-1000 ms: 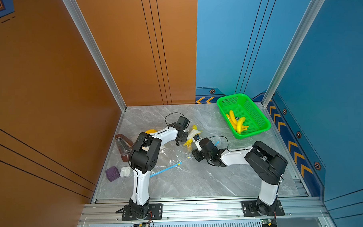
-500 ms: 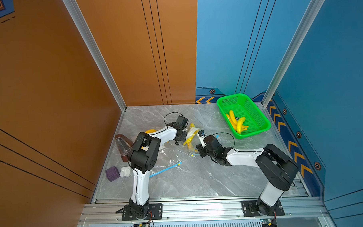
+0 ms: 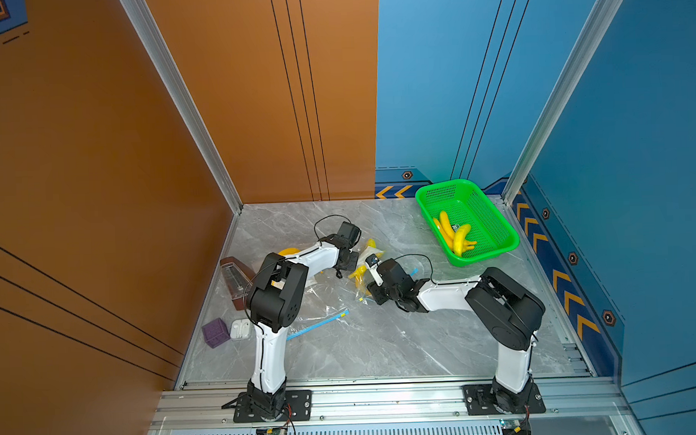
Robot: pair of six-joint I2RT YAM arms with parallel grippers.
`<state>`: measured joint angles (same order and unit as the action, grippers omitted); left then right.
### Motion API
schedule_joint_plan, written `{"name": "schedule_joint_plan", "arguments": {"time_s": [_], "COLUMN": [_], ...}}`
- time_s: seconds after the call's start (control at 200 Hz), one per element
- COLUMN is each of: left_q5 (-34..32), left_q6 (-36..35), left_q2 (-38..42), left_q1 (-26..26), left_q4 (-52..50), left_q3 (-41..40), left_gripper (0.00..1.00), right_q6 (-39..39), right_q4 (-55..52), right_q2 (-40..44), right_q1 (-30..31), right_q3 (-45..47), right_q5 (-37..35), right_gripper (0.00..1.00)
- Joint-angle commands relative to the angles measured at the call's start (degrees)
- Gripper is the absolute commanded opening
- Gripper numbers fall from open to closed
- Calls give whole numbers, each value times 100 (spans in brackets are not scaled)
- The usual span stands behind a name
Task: Open the zip-top bag and take out the banana
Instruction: Pick up the banana from the zipper food storage bag.
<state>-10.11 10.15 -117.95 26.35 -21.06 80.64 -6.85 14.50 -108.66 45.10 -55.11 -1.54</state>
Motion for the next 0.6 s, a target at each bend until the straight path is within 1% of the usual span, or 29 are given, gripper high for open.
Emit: {"name": "schedule_joint_plan", "arguments": {"time_s": [0.0, 0.16, 0.255, 0.365, 0.46, 0.54, 0.596], "left_q5": [-55, -73, -100, -123, -131, -132, -131], "left_q6": [31, 40, 44, 57, 65, 68, 75], "left_q2": [64, 29, 27, 35, 35, 44, 44], "left_q1": [97, 159, 177, 186, 182, 182, 187], "left_q4": [-179, -179, -179, -179, -180, -180, -180], "left_q3": [75, 98, 66, 23, 13, 13, 19], "left_gripper": [0, 0, 0, 0, 0, 0, 0], "right_q6": [-139, -348, -550, -739, -859, -830, -718], "right_q4": [11, 236, 454, 545, 677, 527, 261], "right_q2": [-49, -113, -96, -66, -64, -169, -311], "right_q1": [16, 18, -23, -36, -39, 11, 103], "right_q3": [0, -26, -3, -34, -32, -163, -342], "right_q5": [506, 698, 939, 902, 1019, 942, 713], "right_gripper": [51, 54, 56, 57, 58, 59, 59]}}
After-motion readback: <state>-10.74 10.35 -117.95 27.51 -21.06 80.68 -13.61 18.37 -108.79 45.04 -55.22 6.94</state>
